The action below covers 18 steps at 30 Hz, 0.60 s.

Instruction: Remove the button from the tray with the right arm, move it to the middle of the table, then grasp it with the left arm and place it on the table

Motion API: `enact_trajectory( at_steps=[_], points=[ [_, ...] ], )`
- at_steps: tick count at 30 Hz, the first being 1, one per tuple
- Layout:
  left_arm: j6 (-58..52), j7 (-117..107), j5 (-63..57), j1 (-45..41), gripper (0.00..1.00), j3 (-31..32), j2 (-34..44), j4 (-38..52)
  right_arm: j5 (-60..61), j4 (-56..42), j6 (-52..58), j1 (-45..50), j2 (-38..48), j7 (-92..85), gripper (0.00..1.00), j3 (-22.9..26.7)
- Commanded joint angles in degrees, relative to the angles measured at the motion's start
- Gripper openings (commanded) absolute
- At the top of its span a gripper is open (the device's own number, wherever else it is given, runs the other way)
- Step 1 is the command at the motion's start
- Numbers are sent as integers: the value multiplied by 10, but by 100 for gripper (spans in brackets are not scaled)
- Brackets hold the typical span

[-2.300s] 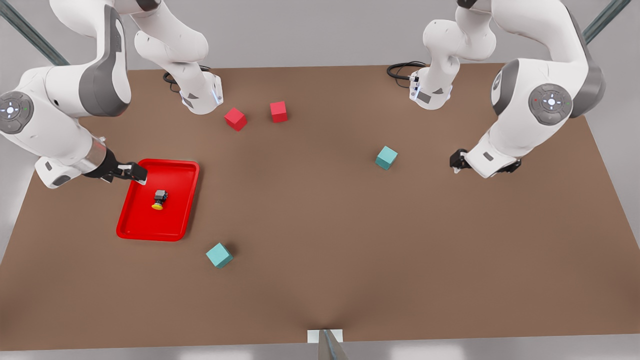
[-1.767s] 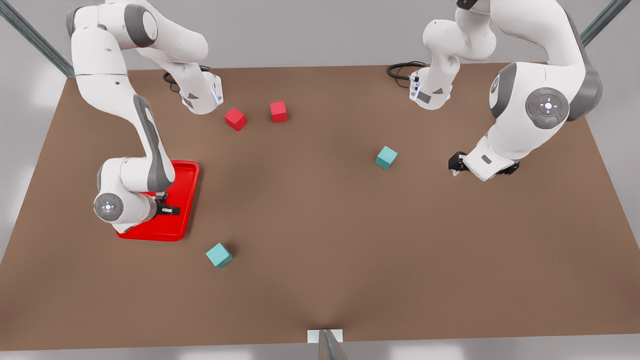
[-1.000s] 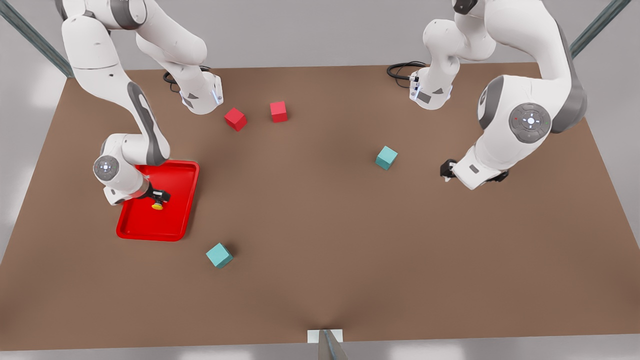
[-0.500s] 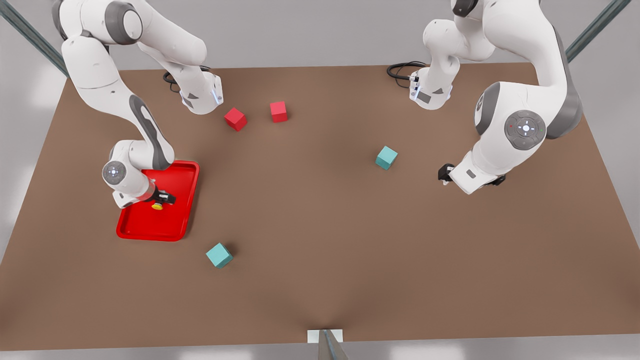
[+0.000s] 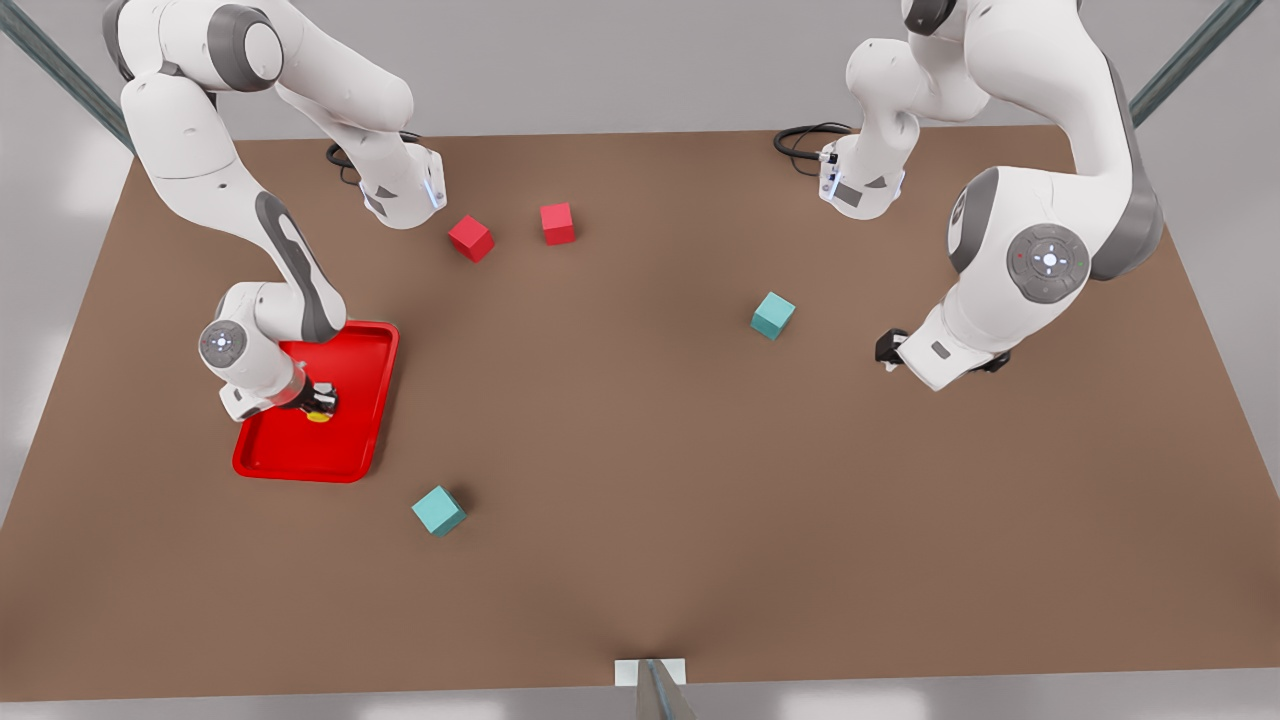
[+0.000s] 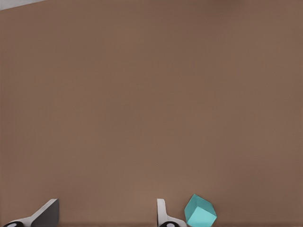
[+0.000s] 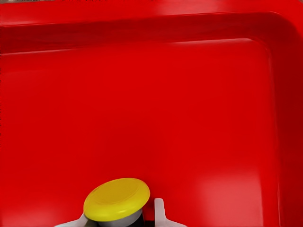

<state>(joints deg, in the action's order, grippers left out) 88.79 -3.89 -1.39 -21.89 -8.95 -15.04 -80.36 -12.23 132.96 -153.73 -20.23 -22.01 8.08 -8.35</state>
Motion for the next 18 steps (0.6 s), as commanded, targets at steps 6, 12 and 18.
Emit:
enact_trajectory(
  at_steps=[6,12,18],
  points=[
    [-1,-2,0,-1,100,0,1,0,-1,-54,90,6,9,11,45,-39],
    [0,-2,-1,0,100,0,1,0,0,-150,222,11,6,143,45,-151],
    [0,-2,0,0,100,0,0,0,2,-194,245,111,2,308,45,-192]
  ],
)
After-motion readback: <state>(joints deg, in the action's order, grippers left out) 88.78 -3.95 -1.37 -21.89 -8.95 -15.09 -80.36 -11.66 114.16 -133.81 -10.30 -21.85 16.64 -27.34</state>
